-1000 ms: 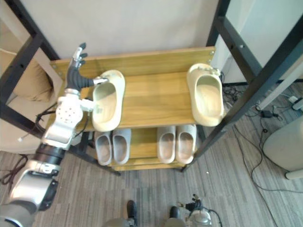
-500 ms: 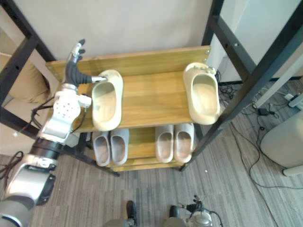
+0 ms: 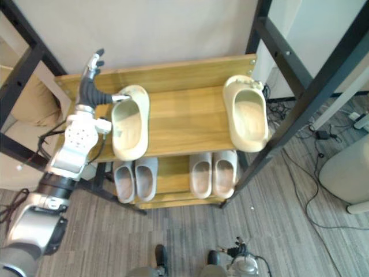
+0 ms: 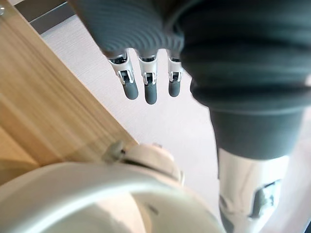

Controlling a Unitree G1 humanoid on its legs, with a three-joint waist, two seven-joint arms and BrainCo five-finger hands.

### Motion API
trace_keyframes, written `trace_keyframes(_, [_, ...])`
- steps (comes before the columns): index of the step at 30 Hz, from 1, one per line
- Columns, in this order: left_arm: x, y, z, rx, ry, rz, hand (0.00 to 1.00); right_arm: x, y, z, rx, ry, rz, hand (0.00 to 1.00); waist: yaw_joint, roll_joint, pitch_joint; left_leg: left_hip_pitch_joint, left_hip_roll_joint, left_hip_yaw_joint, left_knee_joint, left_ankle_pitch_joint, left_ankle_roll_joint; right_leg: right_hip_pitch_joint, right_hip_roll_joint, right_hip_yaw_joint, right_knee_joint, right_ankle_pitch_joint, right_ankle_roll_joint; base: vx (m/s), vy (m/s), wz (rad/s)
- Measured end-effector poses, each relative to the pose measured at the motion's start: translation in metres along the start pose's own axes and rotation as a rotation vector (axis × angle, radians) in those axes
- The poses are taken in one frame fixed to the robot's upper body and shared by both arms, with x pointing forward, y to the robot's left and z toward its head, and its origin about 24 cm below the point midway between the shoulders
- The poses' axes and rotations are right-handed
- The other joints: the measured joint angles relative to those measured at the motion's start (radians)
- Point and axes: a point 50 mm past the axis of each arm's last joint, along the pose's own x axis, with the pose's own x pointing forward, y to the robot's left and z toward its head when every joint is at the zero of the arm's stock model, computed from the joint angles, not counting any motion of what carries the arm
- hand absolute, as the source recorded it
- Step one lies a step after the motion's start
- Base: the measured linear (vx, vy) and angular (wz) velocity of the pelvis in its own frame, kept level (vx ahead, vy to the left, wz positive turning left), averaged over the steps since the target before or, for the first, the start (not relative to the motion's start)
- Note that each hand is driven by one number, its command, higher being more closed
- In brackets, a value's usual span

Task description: Organize the slippers on the shoe rack

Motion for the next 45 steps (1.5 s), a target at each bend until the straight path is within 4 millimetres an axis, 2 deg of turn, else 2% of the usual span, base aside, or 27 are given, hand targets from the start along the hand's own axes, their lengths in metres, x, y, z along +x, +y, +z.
trace_keyframes(12, [-0.019,-0.011,-0.006,-0.03,0.019,-0.03,0.0,0.0,-0.001,0.0,-0.018,-0.002,0.002,0.0,0.009,0.0,0.0,0.0,0.0,-0.004,0.0,0.0,0.0,0.002,0.0,-0.003,0.0,0.0,0.0,0.0,0.0,0.0])
trace_keyframes(23, [-0.02,-0.014,-0.01,0.007,0.03,-0.039,0.0,0.0,0.0,0.001,-0.024,-0.006,0.006,0.0,0.011,0.0,0.0,0.0,0.0,-0.003,0.0,0.0,0.0,0.001,0.0,-0.002,0.0,0.0,-0.001,0.0,0.0,0.0])
trace_keyframes(31, [-0.022,-0.013,-0.031,0.037,0.132,-0.043,0.0,0.0,0.0,-0.001,-0.022,0.001,0.004,0.0,0.009,0.0,0.0,-0.001,0.0,0.0,0.0,0.0,0.0,-0.002,0.0,0.001,0.0,0.0,0.0,0.0,0.0,0.0])
trace_keyframes(45, [-0.01,0.0,-0.032,0.082,0.128,-0.039,0.0,-0.001,-0.002,-0.004,-0.007,0.014,-0.004,0.0,0.016,0.0,0.001,-0.019,0.008,0.005,0.0,-0.003,-0.002,-0.024,0.006,0.008,0.001,0.001,-0.001,0.0,0.0,-0.01])
